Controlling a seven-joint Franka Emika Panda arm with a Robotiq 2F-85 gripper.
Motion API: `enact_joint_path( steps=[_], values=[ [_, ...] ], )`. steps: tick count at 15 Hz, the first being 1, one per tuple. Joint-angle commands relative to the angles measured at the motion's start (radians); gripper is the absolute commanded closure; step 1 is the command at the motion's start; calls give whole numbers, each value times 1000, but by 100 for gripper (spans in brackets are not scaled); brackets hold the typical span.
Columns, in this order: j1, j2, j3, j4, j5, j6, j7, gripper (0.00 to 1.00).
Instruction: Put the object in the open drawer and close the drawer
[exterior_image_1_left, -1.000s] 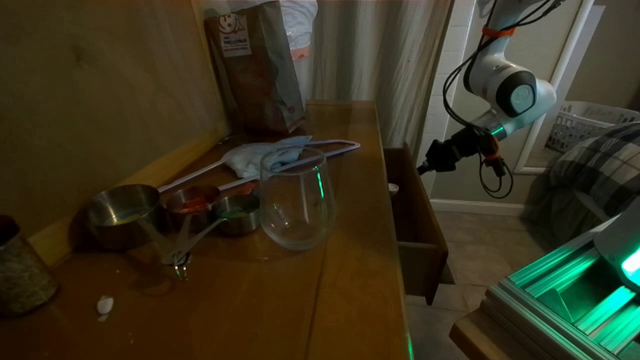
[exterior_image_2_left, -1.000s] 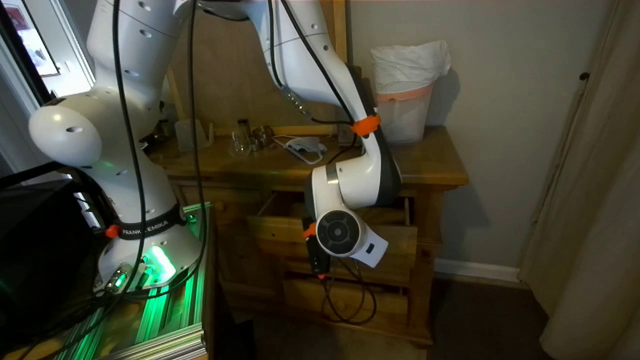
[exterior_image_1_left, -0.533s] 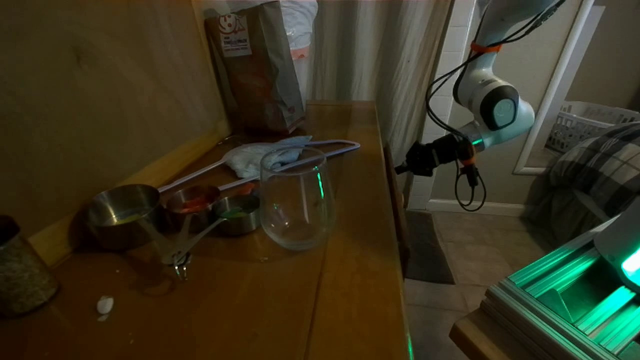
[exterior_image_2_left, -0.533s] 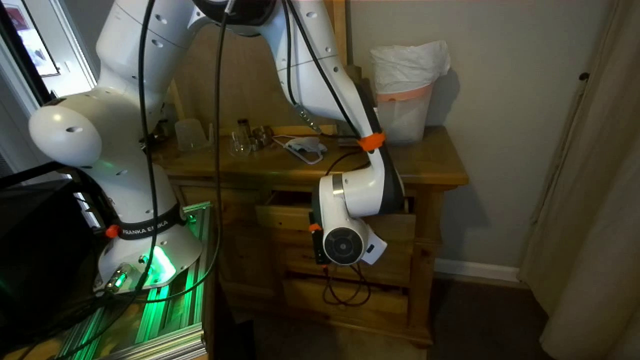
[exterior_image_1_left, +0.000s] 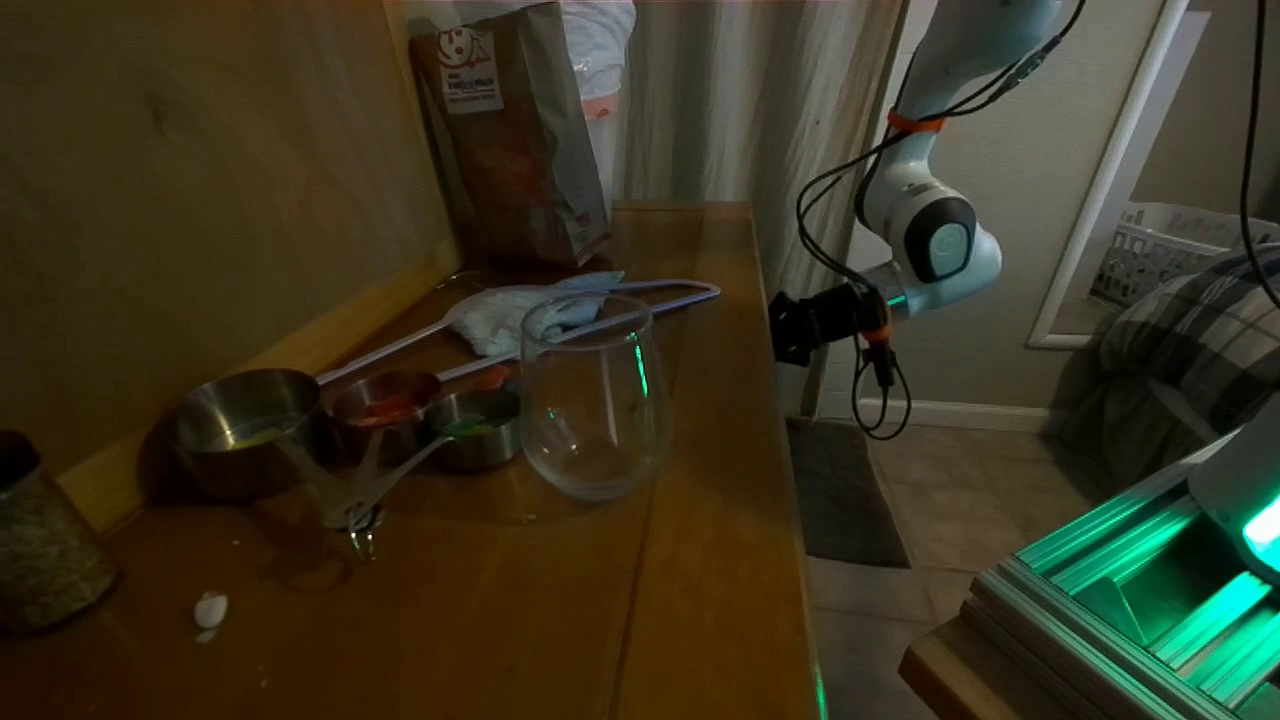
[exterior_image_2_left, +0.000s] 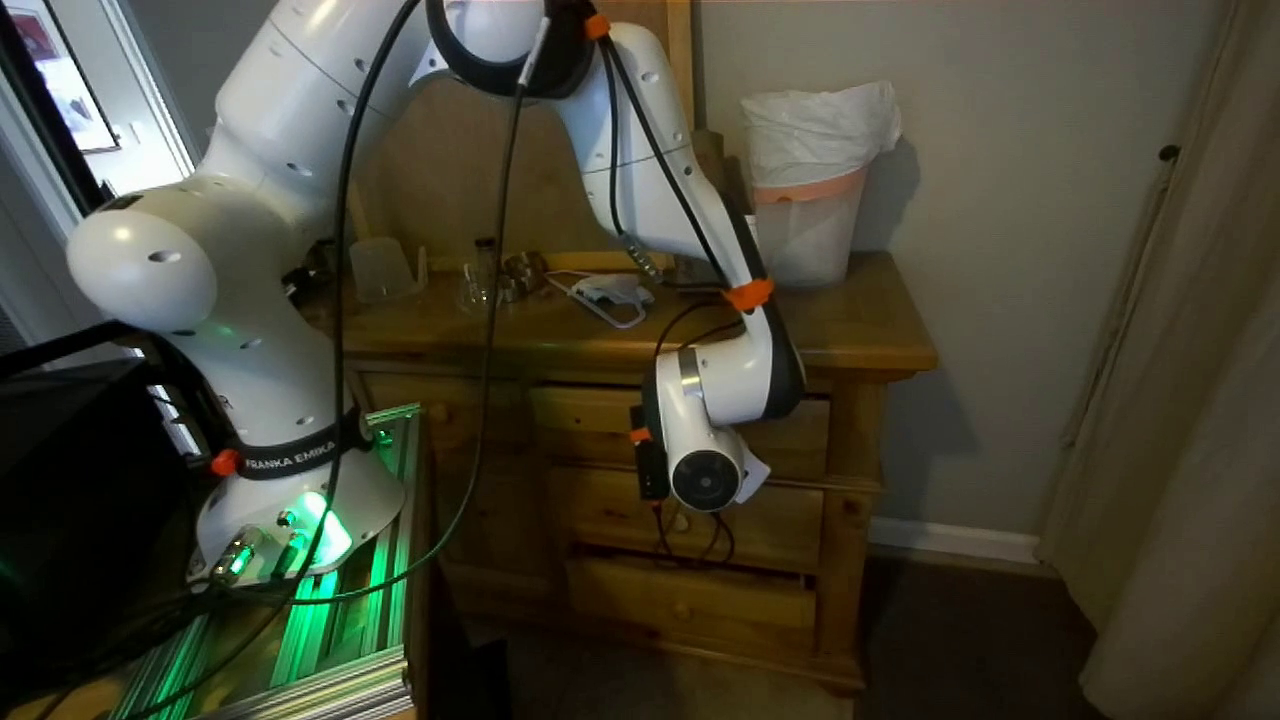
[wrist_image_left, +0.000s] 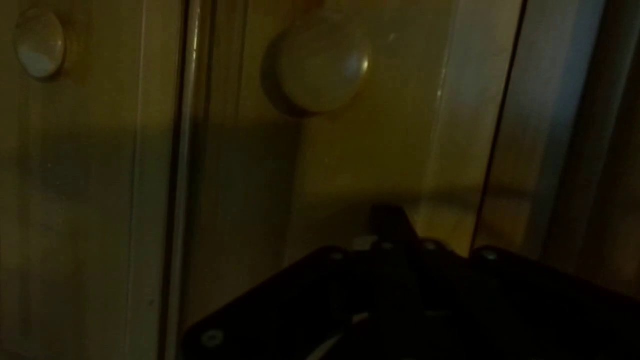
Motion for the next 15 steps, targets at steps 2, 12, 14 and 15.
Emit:
enact_joint_path(
  steps=[2, 12, 14, 15],
  values=[
    [37, 58, -3, 64, 30, -28, 19, 100],
    [37, -64, -95, -8, -65, -10, -74, 53],
    [38, -123, -130, -47, -128, 1, -86, 40],
    [45, -169, -150, -77, -179, 13, -85, 32]
  ],
)
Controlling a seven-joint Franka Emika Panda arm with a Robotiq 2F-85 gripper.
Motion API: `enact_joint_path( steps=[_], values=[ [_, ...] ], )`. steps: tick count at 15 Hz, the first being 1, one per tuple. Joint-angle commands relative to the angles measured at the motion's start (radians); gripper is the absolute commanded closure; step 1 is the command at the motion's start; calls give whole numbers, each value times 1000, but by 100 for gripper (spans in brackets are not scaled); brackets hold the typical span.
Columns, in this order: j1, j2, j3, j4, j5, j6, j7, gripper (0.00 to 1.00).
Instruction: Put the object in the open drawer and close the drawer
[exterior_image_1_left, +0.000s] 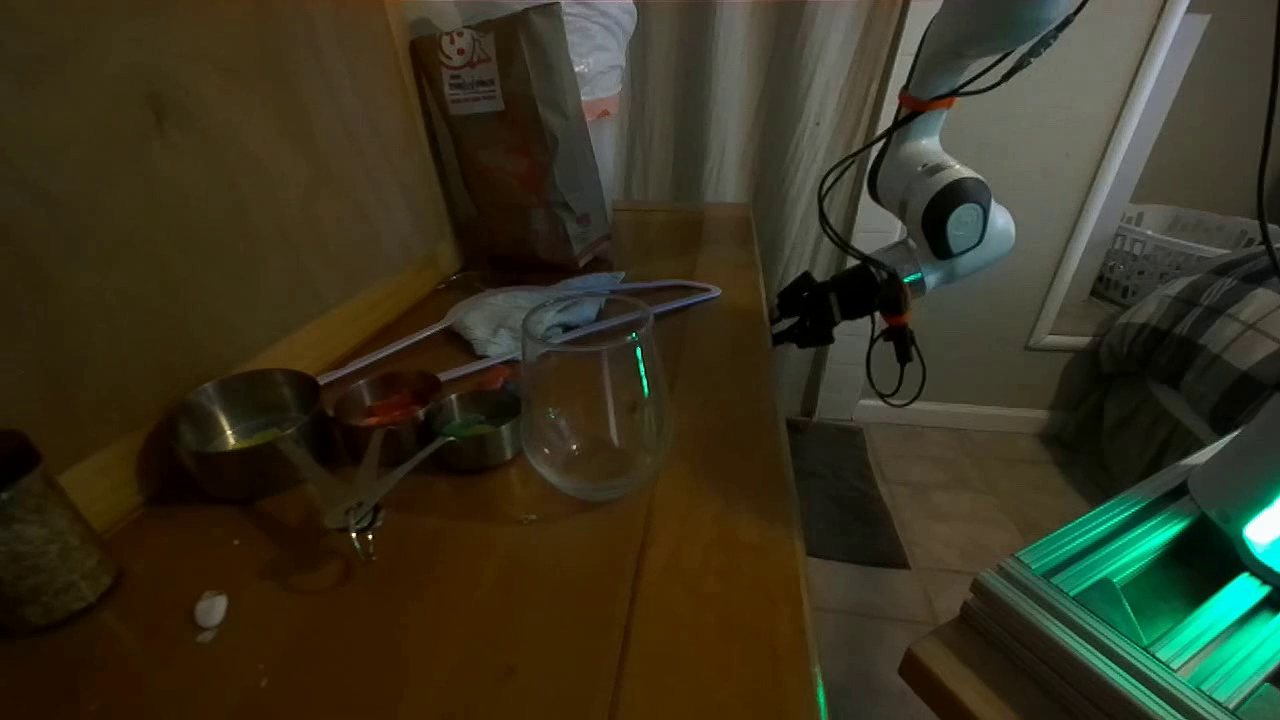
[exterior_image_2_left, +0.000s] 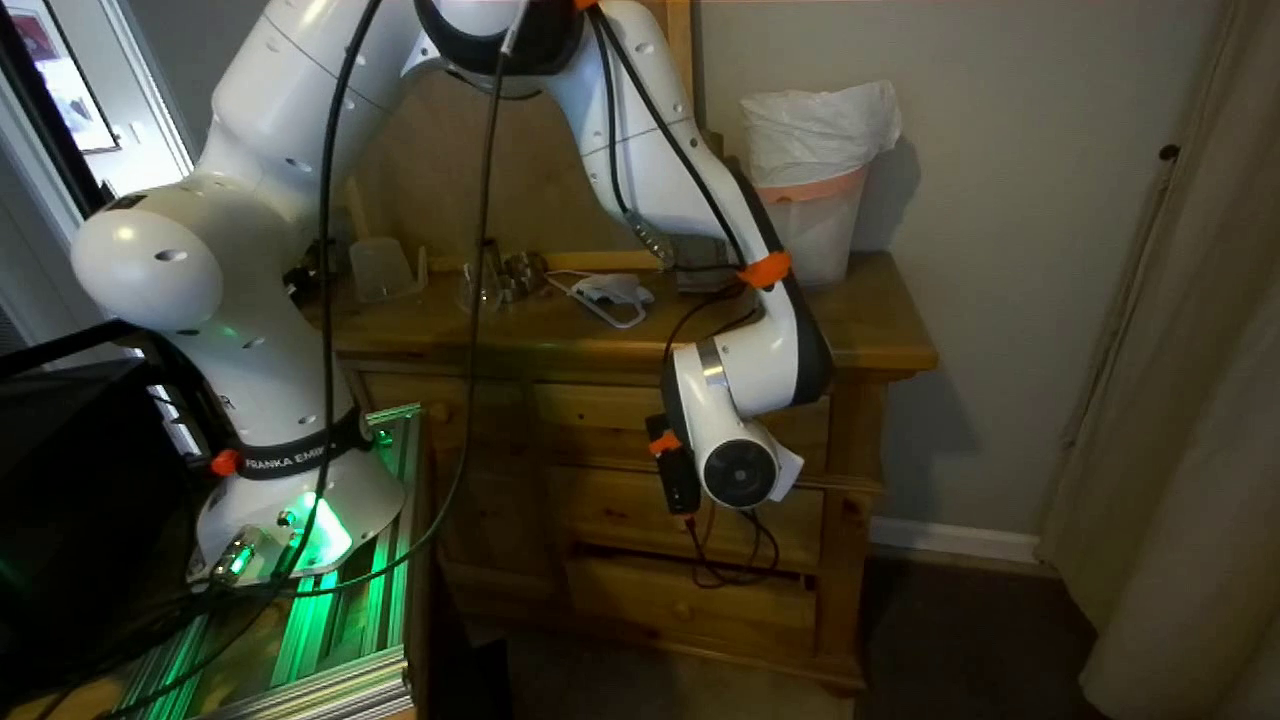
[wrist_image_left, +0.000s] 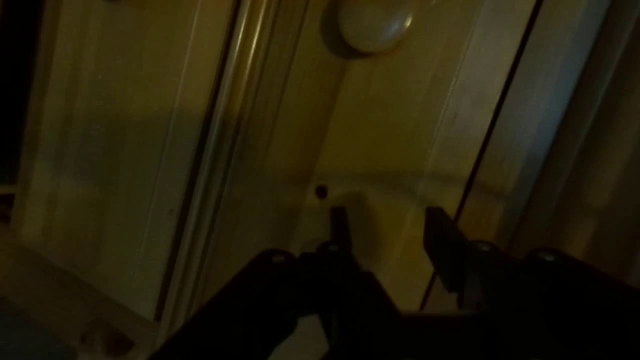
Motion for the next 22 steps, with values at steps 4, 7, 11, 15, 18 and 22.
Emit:
enact_joint_path(
  steps=[4, 7, 11, 15, 18, 22],
  values=[
    [25, -301, -95, -204, -334, 66, -10, 5],
    [72, -477, -134, -306, -485, 135, -10, 0],
    [134, -700, -170, -396, -646, 209, -10, 0],
    [91, -929, -81, -477, -821, 282, 7, 0],
    [71, -1099, -15, -535, -934, 304, 13, 0],
    [80, -1321, 59, -608, -1030, 312, 11, 0]
  ],
)
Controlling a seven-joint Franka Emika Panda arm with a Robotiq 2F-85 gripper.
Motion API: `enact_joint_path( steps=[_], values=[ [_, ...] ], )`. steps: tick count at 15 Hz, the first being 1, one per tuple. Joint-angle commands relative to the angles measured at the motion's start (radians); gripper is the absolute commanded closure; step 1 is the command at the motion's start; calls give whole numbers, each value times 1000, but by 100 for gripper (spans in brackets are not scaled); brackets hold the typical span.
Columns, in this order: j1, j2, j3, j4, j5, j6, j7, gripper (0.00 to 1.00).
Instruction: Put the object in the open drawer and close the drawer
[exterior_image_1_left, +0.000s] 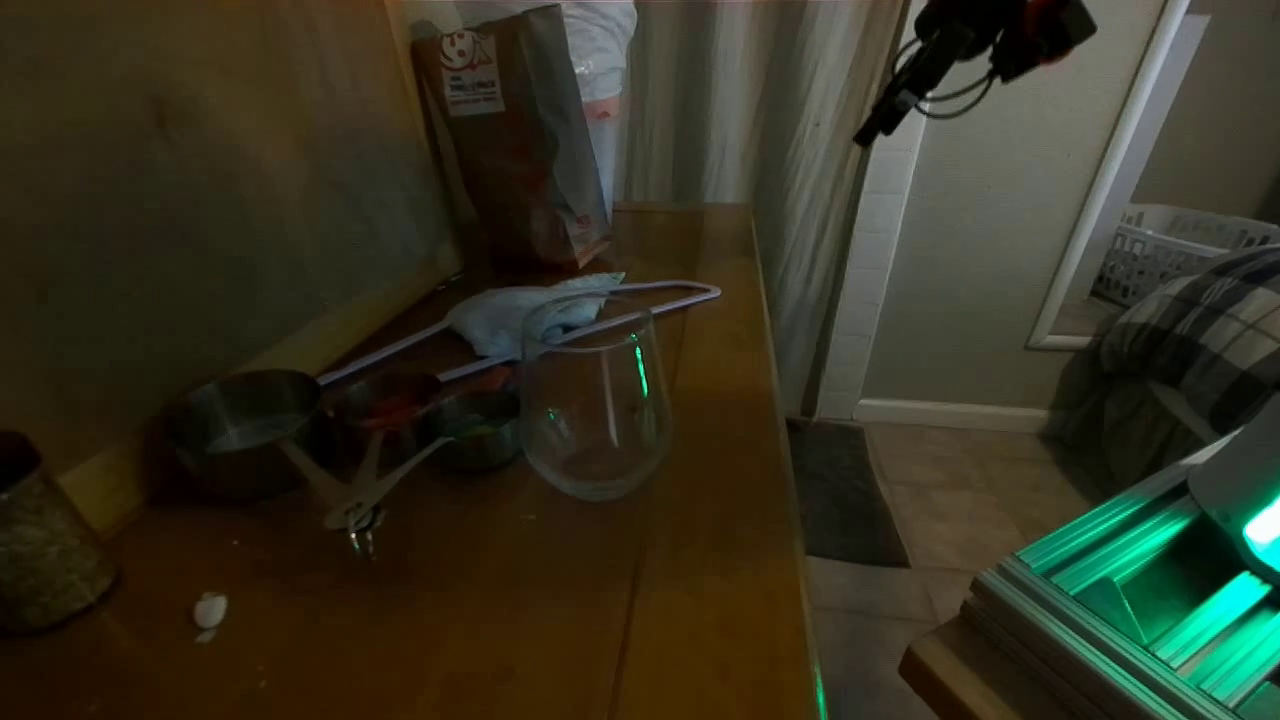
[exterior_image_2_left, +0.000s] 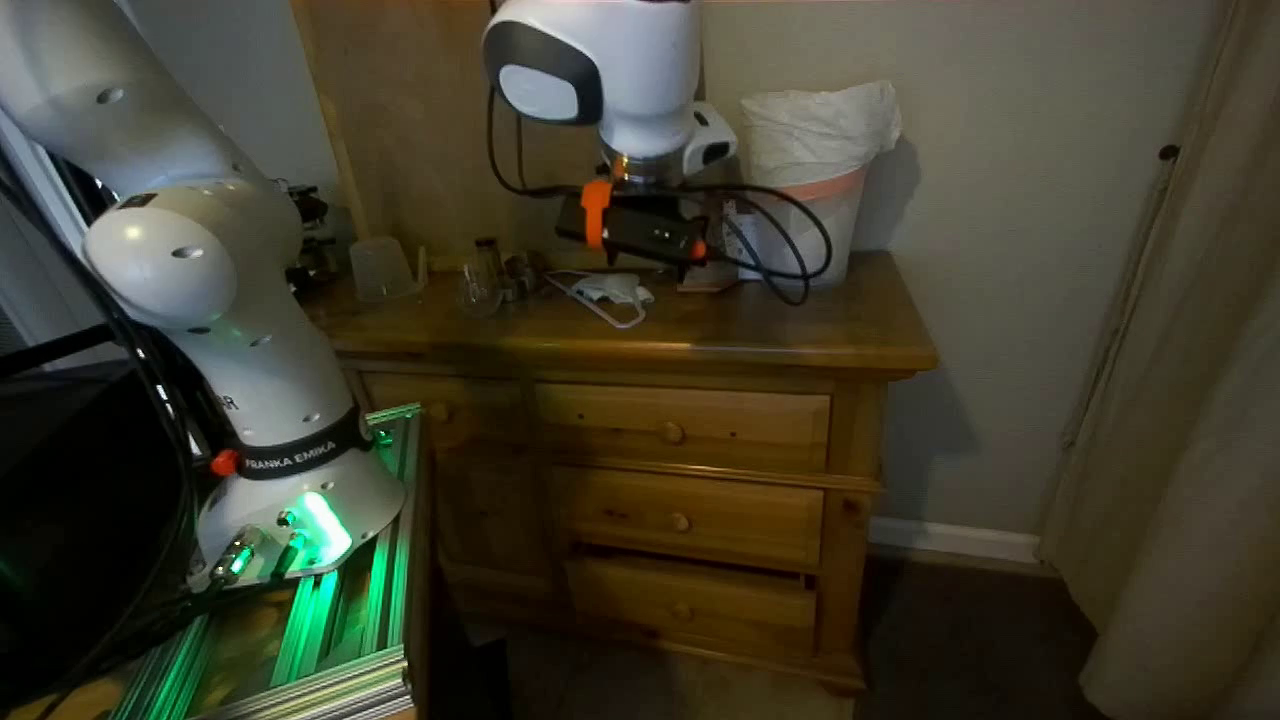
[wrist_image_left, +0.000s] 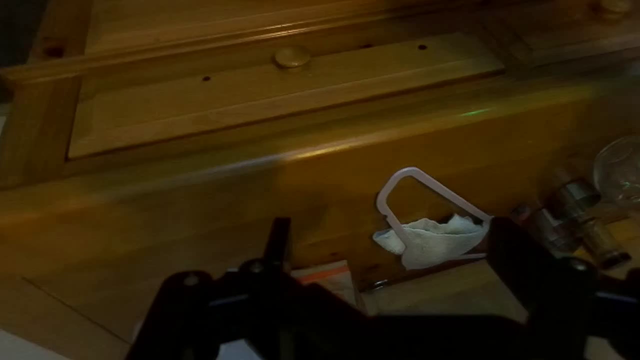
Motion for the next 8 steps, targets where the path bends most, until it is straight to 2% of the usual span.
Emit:
enact_joint_path(
  steps=[1, 2, 5, 8],
  values=[
    [3, -245, 71, -113, -100, 39, 20, 0],
    [14, -110, 27, -36, -52, 6, 6, 0],
    [28, -221, 45, -85, -84, 17, 18, 0],
    [29, -235, 43, -100, -88, 23, 19, 0]
  ],
)
